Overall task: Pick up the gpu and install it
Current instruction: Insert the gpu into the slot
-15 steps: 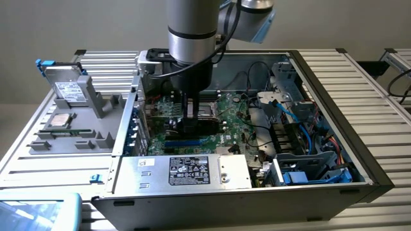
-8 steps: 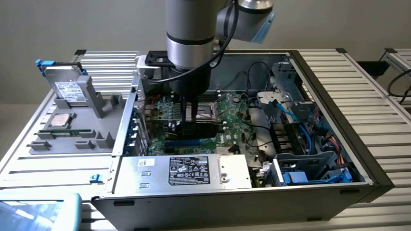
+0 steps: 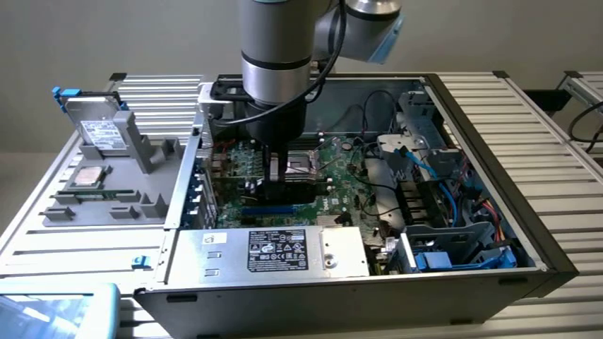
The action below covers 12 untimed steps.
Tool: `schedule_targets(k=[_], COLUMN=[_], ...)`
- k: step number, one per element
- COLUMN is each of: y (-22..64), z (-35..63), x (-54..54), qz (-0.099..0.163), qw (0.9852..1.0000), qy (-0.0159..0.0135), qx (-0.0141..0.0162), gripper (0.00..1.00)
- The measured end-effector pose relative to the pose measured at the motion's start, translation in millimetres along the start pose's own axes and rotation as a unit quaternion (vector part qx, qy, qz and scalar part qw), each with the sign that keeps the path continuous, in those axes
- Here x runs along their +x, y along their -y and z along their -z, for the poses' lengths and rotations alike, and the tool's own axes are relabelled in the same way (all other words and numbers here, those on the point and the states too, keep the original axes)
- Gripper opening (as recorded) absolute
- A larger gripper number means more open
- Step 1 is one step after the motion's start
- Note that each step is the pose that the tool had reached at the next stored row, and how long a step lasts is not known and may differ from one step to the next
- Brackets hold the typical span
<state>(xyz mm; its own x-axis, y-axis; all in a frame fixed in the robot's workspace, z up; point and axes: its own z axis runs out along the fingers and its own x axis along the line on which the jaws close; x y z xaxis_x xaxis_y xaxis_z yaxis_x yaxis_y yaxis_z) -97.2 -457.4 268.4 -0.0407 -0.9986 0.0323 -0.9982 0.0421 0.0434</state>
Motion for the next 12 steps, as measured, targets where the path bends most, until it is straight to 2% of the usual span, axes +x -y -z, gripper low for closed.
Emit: schedule_targets(k=[12], y=[-4.7], z=[-4.3], x=[0.1], qz=[0.000], qw=[1.0000], qy=[0.0001], qx=[0.0000], gripper=[0.28])
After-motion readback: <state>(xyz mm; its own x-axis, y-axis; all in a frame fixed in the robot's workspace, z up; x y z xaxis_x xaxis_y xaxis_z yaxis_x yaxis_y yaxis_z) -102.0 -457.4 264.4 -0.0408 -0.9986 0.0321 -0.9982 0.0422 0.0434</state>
